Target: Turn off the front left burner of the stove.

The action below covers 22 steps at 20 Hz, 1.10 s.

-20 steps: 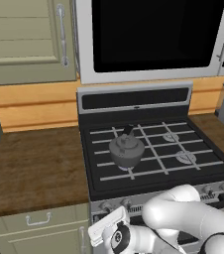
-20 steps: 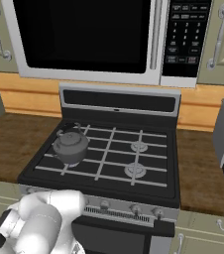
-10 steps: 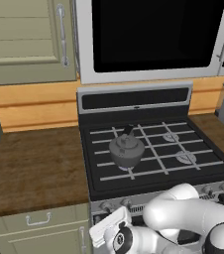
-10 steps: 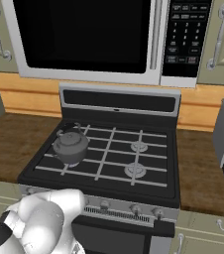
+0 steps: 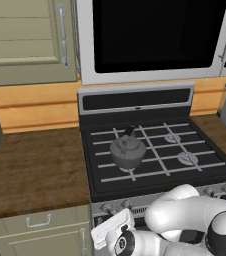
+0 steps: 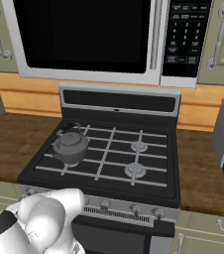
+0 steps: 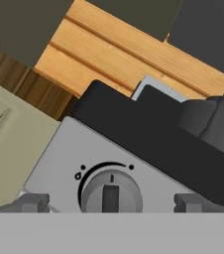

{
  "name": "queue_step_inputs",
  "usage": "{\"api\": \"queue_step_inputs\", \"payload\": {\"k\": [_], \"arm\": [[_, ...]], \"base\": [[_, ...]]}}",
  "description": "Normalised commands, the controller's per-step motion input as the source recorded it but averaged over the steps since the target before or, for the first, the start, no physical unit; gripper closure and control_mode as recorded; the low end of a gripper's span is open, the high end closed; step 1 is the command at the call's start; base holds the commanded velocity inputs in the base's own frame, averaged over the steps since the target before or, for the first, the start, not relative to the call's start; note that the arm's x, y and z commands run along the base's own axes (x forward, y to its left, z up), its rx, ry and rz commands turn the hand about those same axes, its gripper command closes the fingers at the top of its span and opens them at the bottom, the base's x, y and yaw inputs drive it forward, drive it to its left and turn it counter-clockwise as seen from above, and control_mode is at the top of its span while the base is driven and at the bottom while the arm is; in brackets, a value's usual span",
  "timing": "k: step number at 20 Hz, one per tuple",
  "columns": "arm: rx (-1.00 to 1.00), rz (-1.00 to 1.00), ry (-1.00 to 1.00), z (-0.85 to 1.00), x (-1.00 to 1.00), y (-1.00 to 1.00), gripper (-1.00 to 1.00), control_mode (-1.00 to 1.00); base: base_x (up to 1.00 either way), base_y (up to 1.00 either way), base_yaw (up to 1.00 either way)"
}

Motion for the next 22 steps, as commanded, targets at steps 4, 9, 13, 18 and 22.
{"api": "queue_step_inputs", "payload": {"k": [4,9,13,18,22], "arm": [[0.01,0.0,0.0,0.42,0.22,-0.15,-1.0,-1.0],[0.06,0.0,0.06,0.1,0.27,-0.05,-1.0,-1.0],[0.0,0.0,0.01,-0.14,0.04,0.0,-1.0,-1.0],[0.0,0.0,0.03,-0.18,0.24,0.0,-1.0,-1.0],[0.0,0.0,0.03,0.0,0.36,-0.03,-1.0,-1.0]], "base": [[0.0,0.0,0.0],[0.0,0.0,0.0],[0.0,0.0,0.0],[0.0,0.0,0.0],[0.0,0.0,0.0]]}}
